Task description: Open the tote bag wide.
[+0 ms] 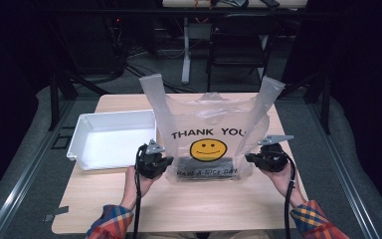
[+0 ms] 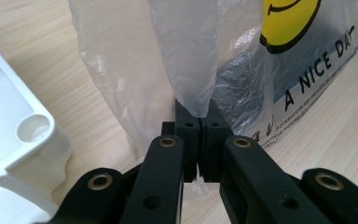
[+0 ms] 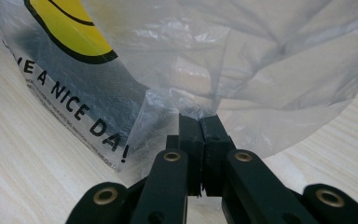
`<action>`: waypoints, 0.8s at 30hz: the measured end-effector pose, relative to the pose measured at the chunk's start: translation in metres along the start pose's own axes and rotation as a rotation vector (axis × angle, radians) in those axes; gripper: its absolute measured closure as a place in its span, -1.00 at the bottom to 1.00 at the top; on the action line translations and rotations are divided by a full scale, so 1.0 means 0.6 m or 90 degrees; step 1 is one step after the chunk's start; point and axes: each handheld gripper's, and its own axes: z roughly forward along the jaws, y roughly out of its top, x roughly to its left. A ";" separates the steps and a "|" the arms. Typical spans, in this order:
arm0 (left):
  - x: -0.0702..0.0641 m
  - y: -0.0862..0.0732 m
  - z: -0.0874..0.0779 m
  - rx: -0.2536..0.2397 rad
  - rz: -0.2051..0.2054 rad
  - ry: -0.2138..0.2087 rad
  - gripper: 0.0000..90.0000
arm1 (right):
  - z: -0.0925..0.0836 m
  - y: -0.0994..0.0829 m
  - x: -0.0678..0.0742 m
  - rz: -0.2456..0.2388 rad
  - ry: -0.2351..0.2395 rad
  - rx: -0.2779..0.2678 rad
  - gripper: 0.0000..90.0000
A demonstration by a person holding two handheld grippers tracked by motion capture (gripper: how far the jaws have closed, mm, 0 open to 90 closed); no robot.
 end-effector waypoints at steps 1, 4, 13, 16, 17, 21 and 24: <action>0.000 0.000 0.000 0.004 0.005 0.002 0.97 | 0.000 0.000 0.000 0.000 0.000 0.000 0.99; 0.000 -0.003 0.003 0.016 0.005 0.000 0.97 | 0.010 -0.006 -0.002 0.012 0.009 -0.004 0.99; 0.004 -0.011 0.011 0.042 0.006 0.009 0.98 | 0.021 -0.013 -0.004 0.022 0.009 0.011 0.99; 0.003 -0.013 0.014 0.051 0.005 0.013 0.99 | 0.021 -0.014 -0.007 0.017 0.001 0.014 0.99; 0.005 -0.013 0.014 0.053 0.010 0.014 0.99 | 0.019 -0.014 -0.008 0.015 -0.004 0.022 0.99; 0.009 -0.018 0.016 0.065 0.007 0.023 0.99 | 0.019 -0.016 -0.011 0.037 -0.001 0.037 0.99; 0.014 -0.020 0.017 0.069 0.000 0.021 0.99 | 0.023 -0.018 -0.014 0.033 -0.006 0.018 0.99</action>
